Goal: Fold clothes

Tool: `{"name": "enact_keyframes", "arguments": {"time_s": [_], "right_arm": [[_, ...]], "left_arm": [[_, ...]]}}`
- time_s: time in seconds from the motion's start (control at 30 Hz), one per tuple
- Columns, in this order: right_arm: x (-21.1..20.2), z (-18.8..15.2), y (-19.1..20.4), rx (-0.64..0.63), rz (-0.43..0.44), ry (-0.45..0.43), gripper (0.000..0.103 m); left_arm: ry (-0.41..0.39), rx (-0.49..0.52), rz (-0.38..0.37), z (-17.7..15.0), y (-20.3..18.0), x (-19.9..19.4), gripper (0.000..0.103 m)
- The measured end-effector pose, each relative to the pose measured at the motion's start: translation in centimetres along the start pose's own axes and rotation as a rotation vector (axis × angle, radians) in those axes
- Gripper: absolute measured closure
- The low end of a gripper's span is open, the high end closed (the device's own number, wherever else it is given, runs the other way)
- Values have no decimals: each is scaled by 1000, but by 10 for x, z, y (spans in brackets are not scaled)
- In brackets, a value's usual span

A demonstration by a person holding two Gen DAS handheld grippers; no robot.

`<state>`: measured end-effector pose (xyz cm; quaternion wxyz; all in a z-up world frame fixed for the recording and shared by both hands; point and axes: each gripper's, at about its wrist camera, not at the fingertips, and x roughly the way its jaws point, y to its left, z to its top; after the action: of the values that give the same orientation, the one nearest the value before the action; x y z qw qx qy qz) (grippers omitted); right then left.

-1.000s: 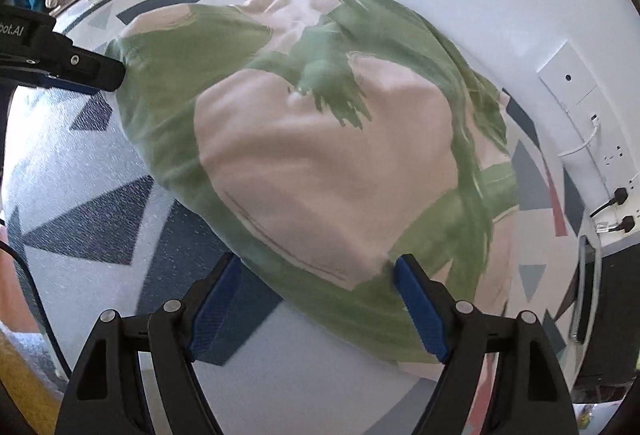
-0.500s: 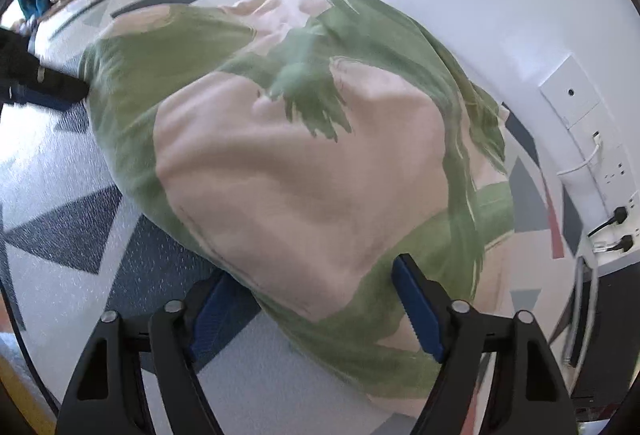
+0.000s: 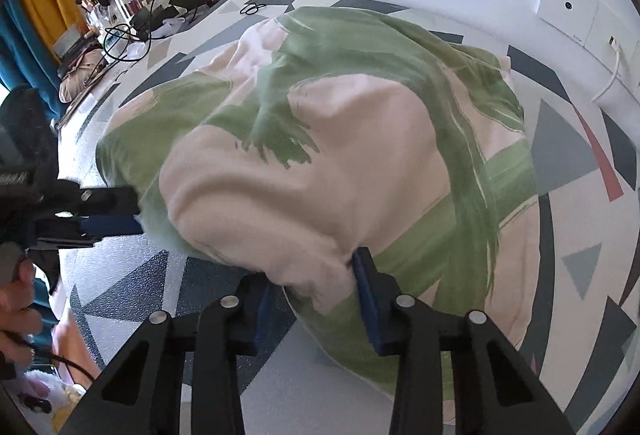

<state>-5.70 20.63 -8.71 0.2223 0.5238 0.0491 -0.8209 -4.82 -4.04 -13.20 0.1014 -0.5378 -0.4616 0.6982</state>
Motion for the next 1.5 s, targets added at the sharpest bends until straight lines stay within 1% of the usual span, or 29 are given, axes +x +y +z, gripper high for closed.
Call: {"name": "enact_keyframes", "arguments": {"time_s": [0.07, 0.1, 0.17, 0.23, 0.3, 0.37, 0.43, 0.47, 0.53, 0.57, 0.63, 0.7, 0.73, 0.83, 0.87, 0.9, 0.93, 0.97, 1.0, 1.07, 1.1, 1.13, 1.2, 1.27, 1.3, 1.33, 1.4, 1.5], "right_arm": [[0, -2, -5, -5, 6, -1, 68], [17, 1, 0, -7, 8, -3, 69], [28, 5, -3, 1, 21, -5, 70], [28, 7, -9, 40, 55, -4, 72], [27, 7, -16, 76, 89, -3, 74], [27, 7, -17, 72, 104, -1, 74], [27, 7, -12, 27, 91, 12, 74], [26, 7, -9, 7, 84, 21, 73], [24, 9, -3, -39, 62, 41, 68], [24, 9, 1, -71, 48, 49, 67], [23, 9, 9, -128, 20, 59, 65], [24, 8, 15, -163, -1, 67, 60], [23, 8, 17, -169, -7, 68, 58], [16, 10, 19, -163, -2, 48, 44], [13, 11, 20, -159, 7, 35, 35], [9, 11, 21, -155, 23, 18, 23], [2, 12, 22, -150, 41, -10, 18], [-2, 12, 23, -148, 38, -25, 11], [-5, 12, 23, -146, 27, -35, 11], [-11, 13, 23, -143, 6, -55, 11], [-14, 12, 23, -141, -8, -60, 11], [-16, 11, 21, -139, -18, -62, 11], [-18, 7, 17, -120, -9, -65, 11], [-20, 2, 9, -78, 38, -58, 11], [-19, 0, 5, -51, 58, -50, 10], [-20, -4, -2, -3, 71, -54, 10], [-25, -11, -12, 63, 66, -84, 10], [-31, -18, -22, 122, 55, -114, 10]], "left_arm": [[-4, -8, 6, 4, -2, 5, 61], [-5, -13, 4, 5, -2, 4, 61], [-13, -20, -28, 8, -6, -2, 61], [-34, 11, -65, 6, -11, -10, 61], [-65, 56, -68, 6, -16, -16, 61], [-78, 77, -47, 8, -17, -17, 61], [-66, 94, -3, 8, -15, -15, 59], [-55, 101, 27, 8, -13, -16, 53], [-44, 133, 134, 7, -13, -12, 39], [-47, 152, 144, 5, -13, -13, 37], [-46, 158, 168, 4, -14, -15, 36], [-24, 158, 175, 5, -16, -15, 29], [-9, 172, 192, 5, -16, -16, 29], [37, 239, 252, 5, -26, -10, 29], [46, 257, 267, 5, -28, -9, 28], [48, 262, 270, 5, -29, -9, 27], [48, 265, 271, 5, -29, -9, 26], [48, 268, 272, 5, -30, -8, 23], [45, 264, 262, 5, -30, -8, 21], [42, 261, 224, 5, -29, -9, 10], [45, 260, 198, 6, -28, -9, 7], [49, 267, 192, 7, -28, -9, 3], [59, 282, 188, 9, -29, -8, 2], [72, 319, 238, 7, -39, -2, 2], [79, 352, 276, 5, -44, 1, 2], [86, 387, 317, 2, -49, 5, 2], [97, 454, 382, -1, -55, 5, 1], [102, 466, 381, 0, -56, 2, 1]]}}
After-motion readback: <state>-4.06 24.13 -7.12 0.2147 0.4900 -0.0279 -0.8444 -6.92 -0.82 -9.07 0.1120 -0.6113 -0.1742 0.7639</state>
